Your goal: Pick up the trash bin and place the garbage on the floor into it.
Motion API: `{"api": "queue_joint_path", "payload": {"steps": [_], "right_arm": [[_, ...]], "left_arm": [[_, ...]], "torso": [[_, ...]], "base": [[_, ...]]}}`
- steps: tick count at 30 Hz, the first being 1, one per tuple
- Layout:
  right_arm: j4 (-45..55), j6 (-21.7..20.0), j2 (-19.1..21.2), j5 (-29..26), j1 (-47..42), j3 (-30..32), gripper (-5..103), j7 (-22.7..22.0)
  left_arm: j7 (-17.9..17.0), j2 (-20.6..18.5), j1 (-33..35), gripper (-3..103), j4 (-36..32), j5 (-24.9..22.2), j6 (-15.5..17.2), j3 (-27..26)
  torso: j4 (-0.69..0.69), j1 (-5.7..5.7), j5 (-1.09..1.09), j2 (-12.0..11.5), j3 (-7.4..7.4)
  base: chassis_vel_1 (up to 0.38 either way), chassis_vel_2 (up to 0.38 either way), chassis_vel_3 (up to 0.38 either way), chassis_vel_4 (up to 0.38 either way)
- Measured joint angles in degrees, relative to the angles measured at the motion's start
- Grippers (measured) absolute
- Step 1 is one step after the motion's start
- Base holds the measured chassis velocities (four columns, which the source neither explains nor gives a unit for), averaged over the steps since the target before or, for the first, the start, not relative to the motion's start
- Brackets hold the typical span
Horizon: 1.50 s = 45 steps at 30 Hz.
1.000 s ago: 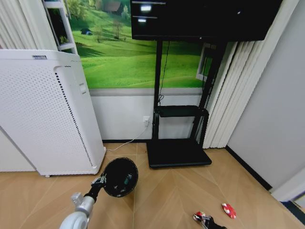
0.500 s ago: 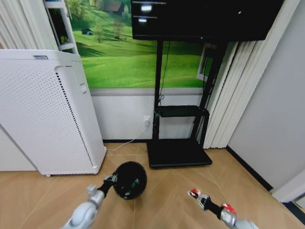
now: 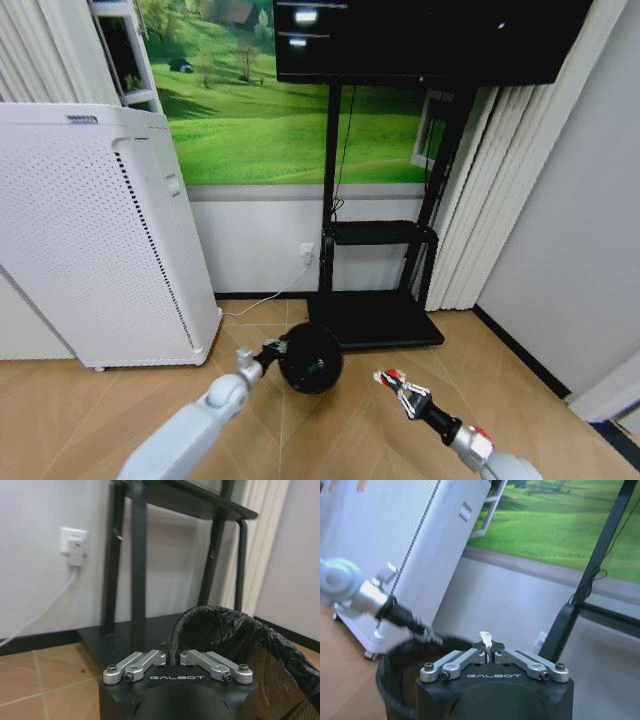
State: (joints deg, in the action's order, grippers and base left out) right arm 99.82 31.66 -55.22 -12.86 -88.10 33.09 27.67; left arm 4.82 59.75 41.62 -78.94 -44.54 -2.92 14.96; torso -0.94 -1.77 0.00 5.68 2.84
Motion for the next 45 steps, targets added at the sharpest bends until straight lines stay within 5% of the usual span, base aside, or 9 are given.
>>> {"api": "queue_joint_path", "payload": {"steps": [9, 21, 37, 45], "right_arm": [[5.7, -4.2, -0.9, 0.2, 1.9, -4.8, 3, -1.9], [1.4, -3.8, -2.2, 2.5, 2.2, -5.4, 1, -2.1], [1.6, -4.0, -4.7, 2.8, 1.5, -5.4, 58, -5.0], [4.6, -3.9, -7.3, 1.3, -1.9, -3.0, 91, -8.2]], "left_arm": [[3.3, 5.4, -5.3, 7, 3.2, -1.0, -1.2, 11.3], [3.3, 2.5, -2.3, 7, -7.1, -2.8, -1.3, 10.9], [1.5, 1.7, 2.9, 7, -9.3, -1.6, -1.0, 6.0], [-1.3, 0.4, 7.6, 7, -10.3, -3.3, -0.6, -3.6]], "torso": [[0.03, 0.0, 0.01, 0.0, 0.0], [0.02, 0.01, 0.01, 0.0, -0.01], [0.02, 0.01, -0.01, 0.0, -0.01], [0.02, 0.01, -0.01, 0.0, -0.01]], "base": [[0.0, 0.0, 0.0, 0.0], [0.0, 0.0, 0.0, 0.0], [0.0, 0.0, 0.0, 0.0], [0.0, 0.0, 0.0, 0.0]]}}
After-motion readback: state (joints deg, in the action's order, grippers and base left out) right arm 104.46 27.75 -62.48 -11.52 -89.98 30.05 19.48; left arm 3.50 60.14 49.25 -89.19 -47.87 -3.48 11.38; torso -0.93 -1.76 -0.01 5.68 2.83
